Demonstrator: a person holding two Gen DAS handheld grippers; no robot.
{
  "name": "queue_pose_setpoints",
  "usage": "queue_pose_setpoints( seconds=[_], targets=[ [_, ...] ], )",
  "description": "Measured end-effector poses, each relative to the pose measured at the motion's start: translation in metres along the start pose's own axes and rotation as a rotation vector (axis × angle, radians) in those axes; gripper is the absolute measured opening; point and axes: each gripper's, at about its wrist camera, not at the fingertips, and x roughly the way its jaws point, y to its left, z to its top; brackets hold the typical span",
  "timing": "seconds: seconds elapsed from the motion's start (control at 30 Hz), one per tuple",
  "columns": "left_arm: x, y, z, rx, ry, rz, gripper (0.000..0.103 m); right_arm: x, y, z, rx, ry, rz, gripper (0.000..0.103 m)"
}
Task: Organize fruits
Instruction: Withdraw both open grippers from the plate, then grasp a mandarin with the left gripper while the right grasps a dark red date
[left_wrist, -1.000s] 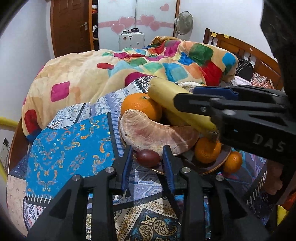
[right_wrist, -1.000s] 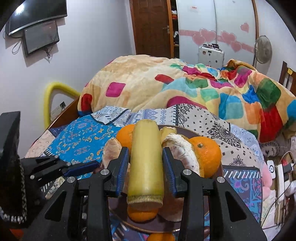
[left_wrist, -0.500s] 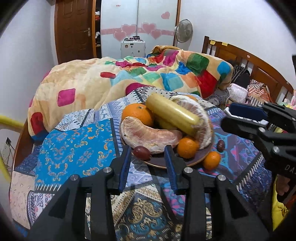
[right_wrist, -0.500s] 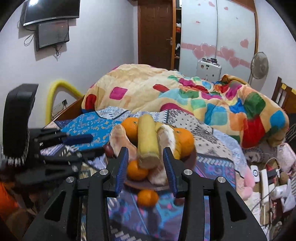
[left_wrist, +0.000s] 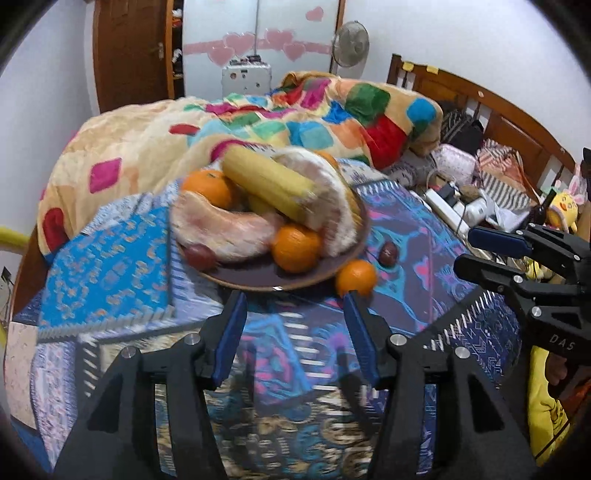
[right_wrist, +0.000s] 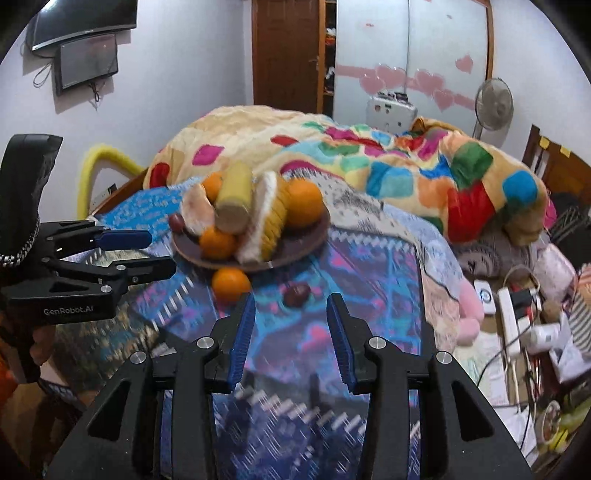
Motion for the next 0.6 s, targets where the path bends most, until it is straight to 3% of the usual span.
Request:
queue_pose_setpoints(
  seconds=[0.43, 0.53, 0.6],
  targets=[
    [0.040, -0.040, 0.008, 0.021, 0.069, -0.048, 0.054, 0.015, -0.019, -0.028, 0.016, 0.037, 0.025, 0.037],
    [0.046, -0.042, 0.008, 0.019, 0.082, -0.040, 0.048, 0.018, -0.022, -0.030, 0.023, 0.038, 0.036, 0.037],
    [0.050, -0.041, 0.009, 0.011, 0.090, -0.036, 0.037, 0.020, -0.023, -0.032, 0.027, 0.039, 0.041, 0.037]
  ],
)
